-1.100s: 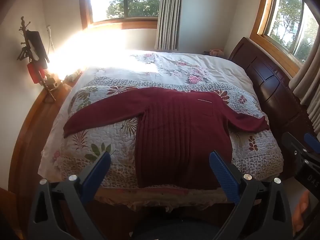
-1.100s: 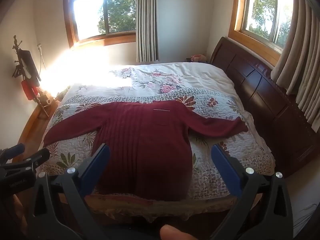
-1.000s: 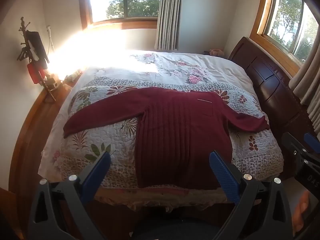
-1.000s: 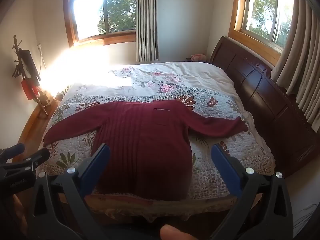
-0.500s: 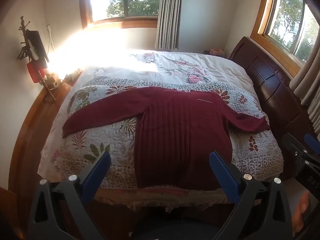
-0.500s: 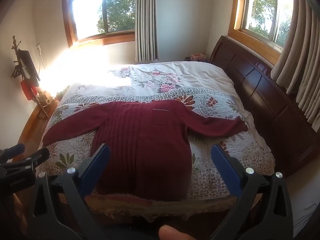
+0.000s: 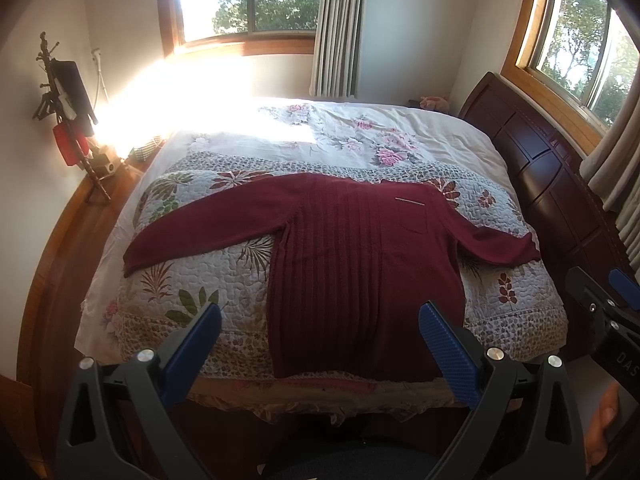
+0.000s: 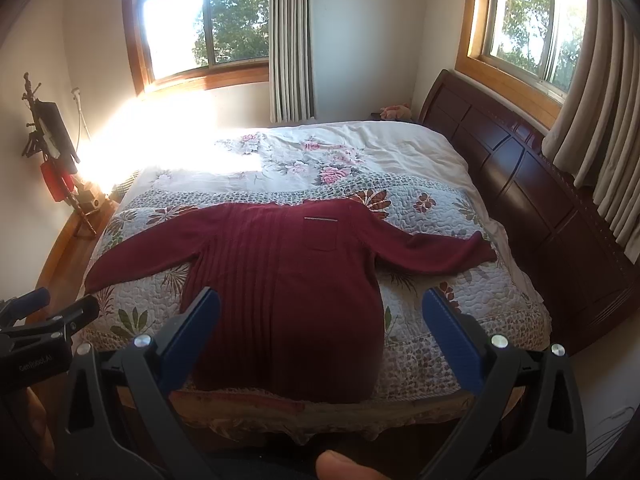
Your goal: Fold small clothes
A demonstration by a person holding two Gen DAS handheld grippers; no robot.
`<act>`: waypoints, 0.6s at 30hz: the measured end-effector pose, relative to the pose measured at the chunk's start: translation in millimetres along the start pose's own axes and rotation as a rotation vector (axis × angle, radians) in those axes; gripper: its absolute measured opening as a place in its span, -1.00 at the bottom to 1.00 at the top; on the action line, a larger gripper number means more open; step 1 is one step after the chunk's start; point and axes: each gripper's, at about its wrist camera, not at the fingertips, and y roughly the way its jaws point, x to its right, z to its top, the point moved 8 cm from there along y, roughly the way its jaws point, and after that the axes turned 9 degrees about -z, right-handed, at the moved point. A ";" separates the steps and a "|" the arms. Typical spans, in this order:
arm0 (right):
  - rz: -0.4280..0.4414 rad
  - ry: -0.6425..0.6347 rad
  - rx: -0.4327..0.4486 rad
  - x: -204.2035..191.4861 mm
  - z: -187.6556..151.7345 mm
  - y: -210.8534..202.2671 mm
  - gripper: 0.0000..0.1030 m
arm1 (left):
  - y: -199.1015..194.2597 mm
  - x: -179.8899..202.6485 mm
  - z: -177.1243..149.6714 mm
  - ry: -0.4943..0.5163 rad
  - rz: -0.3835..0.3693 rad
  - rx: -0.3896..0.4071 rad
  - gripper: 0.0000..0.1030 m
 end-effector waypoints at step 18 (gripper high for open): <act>0.002 0.000 -0.005 0.3 -0.4 2.1 0.95 | 4.7 -0.8 2.6 -0.004 0.002 -0.003 0.93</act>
